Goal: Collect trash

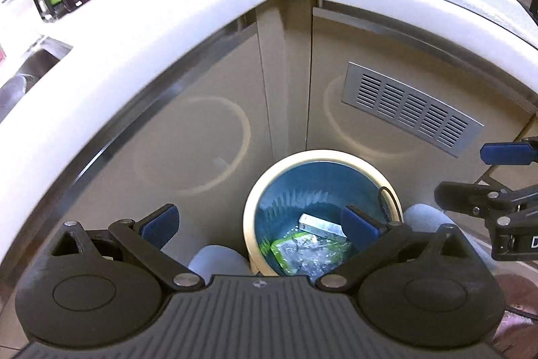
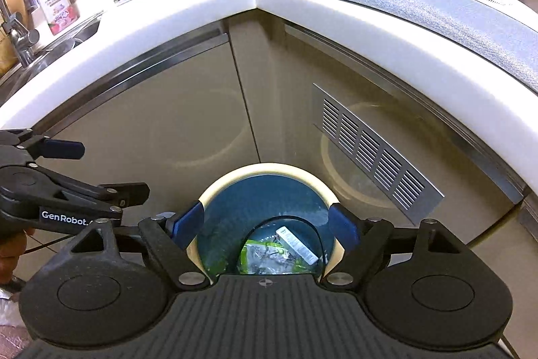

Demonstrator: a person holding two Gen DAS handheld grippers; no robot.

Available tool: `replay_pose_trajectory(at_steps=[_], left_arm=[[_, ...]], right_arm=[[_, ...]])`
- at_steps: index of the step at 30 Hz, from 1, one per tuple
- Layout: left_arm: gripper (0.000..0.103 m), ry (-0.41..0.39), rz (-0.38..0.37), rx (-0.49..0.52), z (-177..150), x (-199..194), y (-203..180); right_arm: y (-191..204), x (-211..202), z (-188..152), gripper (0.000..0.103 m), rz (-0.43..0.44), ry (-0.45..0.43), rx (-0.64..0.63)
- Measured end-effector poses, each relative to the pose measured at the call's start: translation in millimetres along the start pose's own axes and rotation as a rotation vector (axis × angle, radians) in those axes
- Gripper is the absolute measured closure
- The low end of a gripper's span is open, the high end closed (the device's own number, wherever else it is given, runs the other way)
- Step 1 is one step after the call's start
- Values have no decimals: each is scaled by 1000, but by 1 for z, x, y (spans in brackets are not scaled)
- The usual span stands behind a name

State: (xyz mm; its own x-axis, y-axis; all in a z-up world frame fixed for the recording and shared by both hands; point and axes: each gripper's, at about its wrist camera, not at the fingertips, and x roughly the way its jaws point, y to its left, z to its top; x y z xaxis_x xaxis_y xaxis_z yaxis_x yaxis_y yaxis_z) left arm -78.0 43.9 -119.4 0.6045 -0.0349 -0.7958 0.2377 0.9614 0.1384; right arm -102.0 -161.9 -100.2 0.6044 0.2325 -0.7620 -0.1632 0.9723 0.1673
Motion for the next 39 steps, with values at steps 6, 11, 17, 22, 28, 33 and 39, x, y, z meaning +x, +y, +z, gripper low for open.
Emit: replay_pose_trajectory(at_steps=[6,11,17,22,28,33,39], left_arm=[[0,-13,8,-23,-1,-10,4],[0,-32,14,-6,-2,-13,1],[0,-38,16,-2,-2,-15,1],[0,-38,16,7,-2,-15,-1],[0,-29,13,8,-2,-12,-2],[0,-24,9,10,-2,-11,-1],[0,-27,9,10,-2,-10,-1]], right_arm=[[5,-10,-5,19,2,-13,-9],[6,-14,-7,19,-1,-24,-10],[6,-14,-7,19,-3,-26,-10],[7,-13,-7,19,-3,-22,-9],[8,-10,-7,19,-3,-13,-7],[9,-8,-8,19,-4,-6,1],[9,-7,-8,19,-3,-4,1]])
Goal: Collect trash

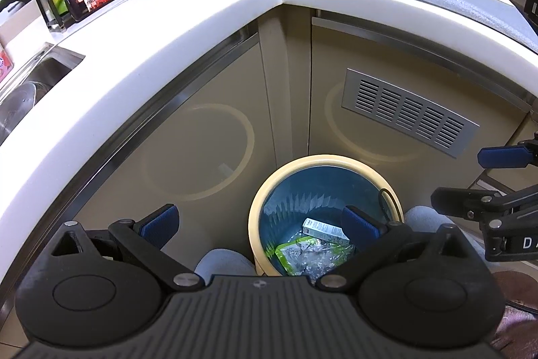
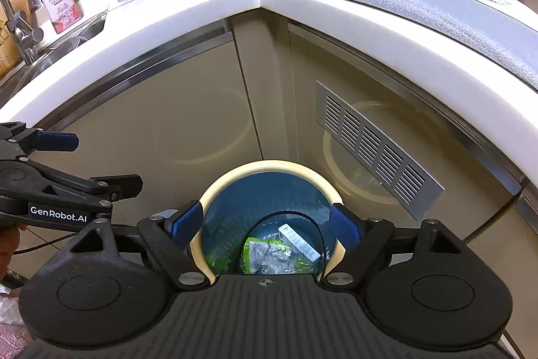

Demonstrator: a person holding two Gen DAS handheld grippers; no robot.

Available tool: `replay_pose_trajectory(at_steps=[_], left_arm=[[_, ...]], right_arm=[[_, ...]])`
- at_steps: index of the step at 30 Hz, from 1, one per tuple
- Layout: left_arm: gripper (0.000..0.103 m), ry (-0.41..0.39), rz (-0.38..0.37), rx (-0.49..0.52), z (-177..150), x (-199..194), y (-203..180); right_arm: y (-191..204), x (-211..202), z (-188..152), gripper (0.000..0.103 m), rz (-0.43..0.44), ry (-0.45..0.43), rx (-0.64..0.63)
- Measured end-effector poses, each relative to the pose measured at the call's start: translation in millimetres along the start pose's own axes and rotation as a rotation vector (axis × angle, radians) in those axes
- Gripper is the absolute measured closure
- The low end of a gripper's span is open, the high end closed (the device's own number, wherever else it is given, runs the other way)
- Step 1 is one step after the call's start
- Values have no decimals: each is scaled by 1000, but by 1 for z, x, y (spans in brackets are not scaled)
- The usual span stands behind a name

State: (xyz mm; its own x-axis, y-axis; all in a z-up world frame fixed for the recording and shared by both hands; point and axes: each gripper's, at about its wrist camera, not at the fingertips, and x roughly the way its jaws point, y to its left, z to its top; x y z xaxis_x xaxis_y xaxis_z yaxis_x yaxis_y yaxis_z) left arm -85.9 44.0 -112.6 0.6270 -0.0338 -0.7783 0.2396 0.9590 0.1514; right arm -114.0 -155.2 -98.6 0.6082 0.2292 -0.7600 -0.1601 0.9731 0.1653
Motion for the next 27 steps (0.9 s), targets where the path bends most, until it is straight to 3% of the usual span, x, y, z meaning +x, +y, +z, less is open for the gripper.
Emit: replay_pose_trajectory(at_steps=[27], left_arm=[[0,24,6,21,1,12,-5]], right_arm=[[-2,13,-4,19,10,42,27]])
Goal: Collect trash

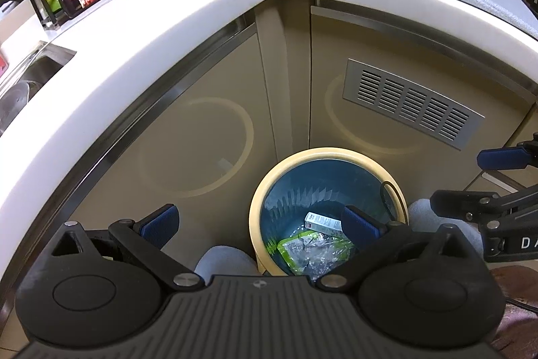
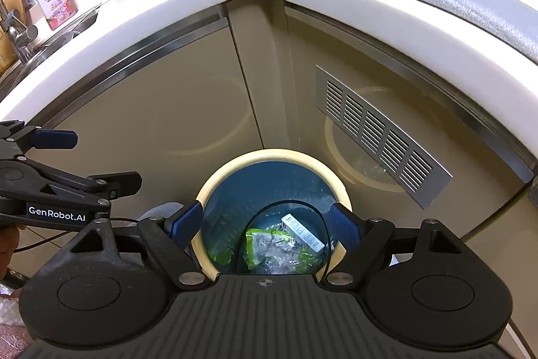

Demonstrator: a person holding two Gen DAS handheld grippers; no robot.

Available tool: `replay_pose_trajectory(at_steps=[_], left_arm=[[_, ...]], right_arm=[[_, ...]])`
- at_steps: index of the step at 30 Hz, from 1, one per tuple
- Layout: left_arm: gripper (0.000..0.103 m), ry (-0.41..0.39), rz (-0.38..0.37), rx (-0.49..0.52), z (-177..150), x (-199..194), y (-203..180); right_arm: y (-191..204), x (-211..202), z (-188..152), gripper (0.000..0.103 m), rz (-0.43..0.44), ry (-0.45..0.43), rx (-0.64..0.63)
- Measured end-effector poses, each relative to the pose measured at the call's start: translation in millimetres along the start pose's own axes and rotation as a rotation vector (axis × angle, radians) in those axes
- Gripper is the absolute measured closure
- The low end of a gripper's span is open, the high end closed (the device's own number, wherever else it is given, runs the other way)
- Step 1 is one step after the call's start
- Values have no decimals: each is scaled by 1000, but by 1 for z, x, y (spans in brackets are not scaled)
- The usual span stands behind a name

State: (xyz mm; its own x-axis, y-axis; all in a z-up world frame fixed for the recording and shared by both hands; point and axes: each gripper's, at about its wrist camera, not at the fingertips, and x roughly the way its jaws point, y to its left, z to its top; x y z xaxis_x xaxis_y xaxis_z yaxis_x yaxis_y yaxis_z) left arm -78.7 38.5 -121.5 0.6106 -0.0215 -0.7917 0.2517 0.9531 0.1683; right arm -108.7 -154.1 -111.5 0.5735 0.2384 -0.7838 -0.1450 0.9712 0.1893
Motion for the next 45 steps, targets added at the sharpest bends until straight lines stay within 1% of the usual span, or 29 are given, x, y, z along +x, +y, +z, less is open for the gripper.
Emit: replay_pose_trajectory(at_steps=[11,13,15,17,20,22,27,29,32,36,39,42,45], left_arm=[[0,-7,9,-17,-1,-1,6],[0,-25,17,-5,2,-4,5],[0,-54,16,2,7,-10,6],[0,-83,3,-7,18,-18,9],[0,-134,-22,-35,39,-28,14],[0,-169,-27,-46,54,-34,17],[0,-251,-38,-53,91,-44,17],[0,-275,-36,-50,105,-43,16],[0,-280,-10,-34,126,-35,10],[0,-267,3,-26,150,-13,4],[0,-251,-22,-40,169,3,2],[0,-262,-57,-44,187,16,-2],[0,-268,-64,-36,204,30,-7]], right_arm=[[1,0,0,19,4,2,-20],[0,-3,3,19,1,-18,-27],[-2,-13,7,19,-9,-65,-35],[-7,-24,15,18,-4,-116,-23],[-19,-44,31,14,30,-189,24],[-28,-57,42,13,35,-239,43],[-53,-75,69,10,2,-345,82],[-65,-78,79,10,-26,-382,114],[-85,-77,92,9,-59,-426,173],[-110,-63,110,8,-102,-451,224],[-125,-52,121,8,-133,-466,266],[-140,-39,133,8,-159,-481,304],[-157,-22,149,6,-192,-475,327]])
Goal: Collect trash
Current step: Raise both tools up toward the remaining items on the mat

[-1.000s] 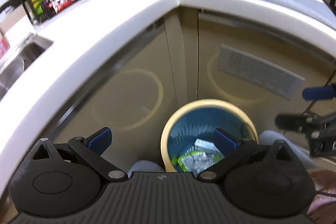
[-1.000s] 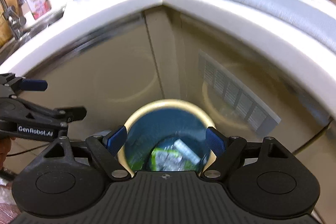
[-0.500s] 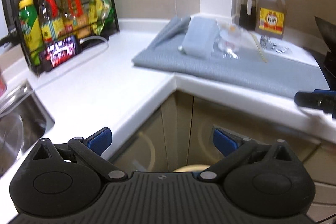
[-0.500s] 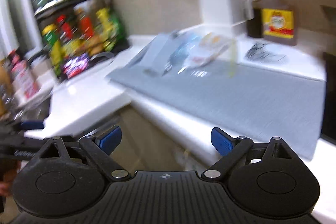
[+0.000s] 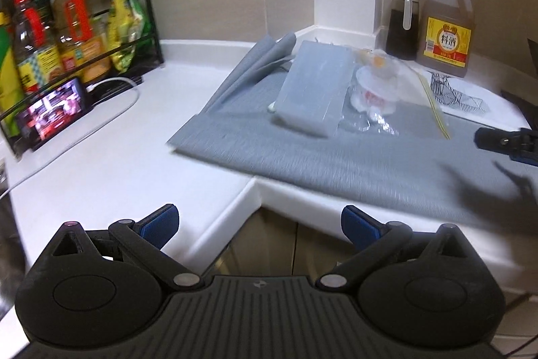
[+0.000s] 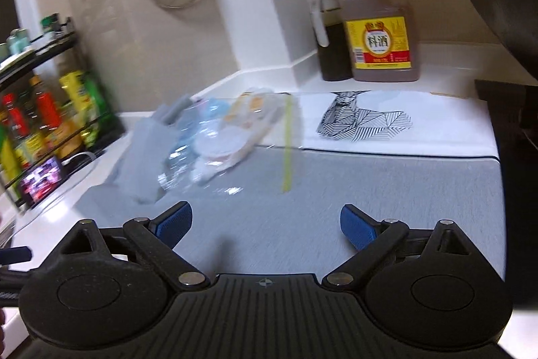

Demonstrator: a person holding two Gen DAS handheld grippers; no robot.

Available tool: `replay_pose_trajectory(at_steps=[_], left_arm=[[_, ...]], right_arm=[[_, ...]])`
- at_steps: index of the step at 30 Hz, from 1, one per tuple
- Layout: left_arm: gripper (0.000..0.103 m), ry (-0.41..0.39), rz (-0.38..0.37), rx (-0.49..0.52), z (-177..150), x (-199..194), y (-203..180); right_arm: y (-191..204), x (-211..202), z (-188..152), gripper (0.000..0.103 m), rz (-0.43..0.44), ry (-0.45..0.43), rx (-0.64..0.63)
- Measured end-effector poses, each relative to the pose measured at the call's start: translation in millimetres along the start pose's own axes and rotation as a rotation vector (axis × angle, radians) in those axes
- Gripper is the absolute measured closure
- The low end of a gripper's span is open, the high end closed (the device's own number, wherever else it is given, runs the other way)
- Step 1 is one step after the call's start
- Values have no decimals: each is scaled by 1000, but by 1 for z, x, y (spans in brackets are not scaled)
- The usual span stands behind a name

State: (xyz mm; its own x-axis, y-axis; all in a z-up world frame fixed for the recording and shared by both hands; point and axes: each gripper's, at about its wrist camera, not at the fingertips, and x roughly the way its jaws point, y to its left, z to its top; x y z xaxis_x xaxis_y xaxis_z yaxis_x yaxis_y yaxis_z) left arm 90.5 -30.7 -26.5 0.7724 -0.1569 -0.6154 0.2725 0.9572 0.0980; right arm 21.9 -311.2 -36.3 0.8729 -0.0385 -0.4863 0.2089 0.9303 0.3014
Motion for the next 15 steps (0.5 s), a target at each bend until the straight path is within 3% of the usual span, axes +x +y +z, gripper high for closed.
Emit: replay_pose_trajectory(at_steps=[4,12,15], left_arm=[[0,5,-30,3,14,21,-5],[0,-36,-93,29,57,59,-17],[0,-49,-161,11,76,74,-19]], right_arm=[[-8,40,9,6,-37,61,13],[-5,79,37,5,-14,52,29],[-1,94,51,3,-18,47,30]])
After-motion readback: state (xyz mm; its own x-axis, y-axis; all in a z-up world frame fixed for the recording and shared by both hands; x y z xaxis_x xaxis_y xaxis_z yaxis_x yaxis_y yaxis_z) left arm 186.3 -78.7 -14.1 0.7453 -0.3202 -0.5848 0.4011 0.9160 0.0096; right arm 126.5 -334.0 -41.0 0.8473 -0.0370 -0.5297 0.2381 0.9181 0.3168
